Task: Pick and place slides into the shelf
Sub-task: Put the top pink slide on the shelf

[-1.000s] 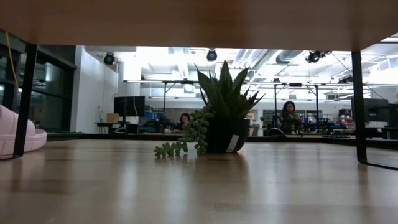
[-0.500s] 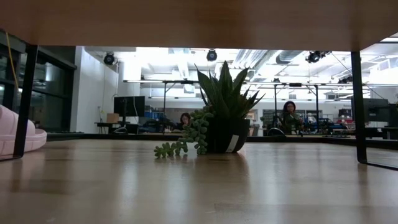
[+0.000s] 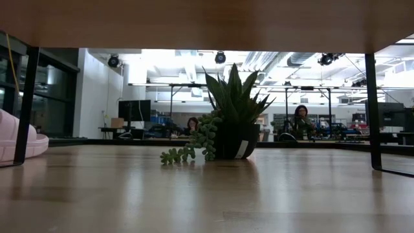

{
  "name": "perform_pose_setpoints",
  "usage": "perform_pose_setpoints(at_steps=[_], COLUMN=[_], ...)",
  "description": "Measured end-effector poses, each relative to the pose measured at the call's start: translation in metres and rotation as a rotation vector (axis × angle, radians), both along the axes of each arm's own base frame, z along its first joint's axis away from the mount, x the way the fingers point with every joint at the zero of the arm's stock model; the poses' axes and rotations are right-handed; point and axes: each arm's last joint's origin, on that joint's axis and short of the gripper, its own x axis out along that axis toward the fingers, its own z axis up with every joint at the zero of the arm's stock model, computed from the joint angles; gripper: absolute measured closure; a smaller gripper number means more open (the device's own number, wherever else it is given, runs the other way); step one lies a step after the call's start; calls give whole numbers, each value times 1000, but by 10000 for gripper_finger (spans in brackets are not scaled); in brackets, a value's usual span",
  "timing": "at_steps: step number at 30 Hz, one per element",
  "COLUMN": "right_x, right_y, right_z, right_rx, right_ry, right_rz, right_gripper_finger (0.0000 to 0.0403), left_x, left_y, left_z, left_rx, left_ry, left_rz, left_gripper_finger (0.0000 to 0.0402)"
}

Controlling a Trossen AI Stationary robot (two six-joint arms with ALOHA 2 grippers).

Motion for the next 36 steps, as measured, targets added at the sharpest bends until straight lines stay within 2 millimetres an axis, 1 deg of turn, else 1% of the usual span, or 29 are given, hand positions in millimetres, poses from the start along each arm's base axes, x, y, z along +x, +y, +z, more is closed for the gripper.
perform_pose_setpoints(at_steps=[5, 8, 12, 15, 18, 21, 23, 26, 29, 32, 34, 36], right_x=[0, 1, 0, -5, -9, -11, -11, -3, 8, 16, 17, 16], right_y=[-5, -7, -10, -9, -3, 0, 1, 7, 15, 22, 26, 29], right_z=[-2, 0, 20, 39, 58, 65, 63, 55, 42, 29, 27, 30], right_rx=[-44, -90, -150, -200, -248, -254, -237, -220, -188, -163, -171, -193], right_ry=[20, 17, 37, 87, 62, 50, 64, 85, 113, 152, 149, 117], right_rz=[-14, -16, 42, 166, 291, 368, 395, 426, 471, 500, 486, 457], right_gripper_finger=[205, 206, 206, 217, 247, 285, 304, 319, 324, 325, 325, 325], left_x=[0, 0, 0, 0, 0, 0, 0, 0, 0, 0, 0, 0], left_y=[0, 0, 0, 0, 0, 0, 0, 0, 0, 0, 0, 0], left_z=[0, 0, 0, 0, 0, 0, 0, 0, 0, 0, 0, 0], left_rx=[-1, -1, -1, -2, -2, -3, -3, -3, -3, -3, -3, -4], left_ry=[0, 0, 0, 0, 0, 0, 0, 0, -1, 0, 0, 1], left_rz=[1, 1, 1, 1, 2, 2, 3, 3, 3, 3, 2, 2], left_gripper_finger=[399, 399, 399, 399, 399, 399, 399, 399, 399, 399, 399, 399])
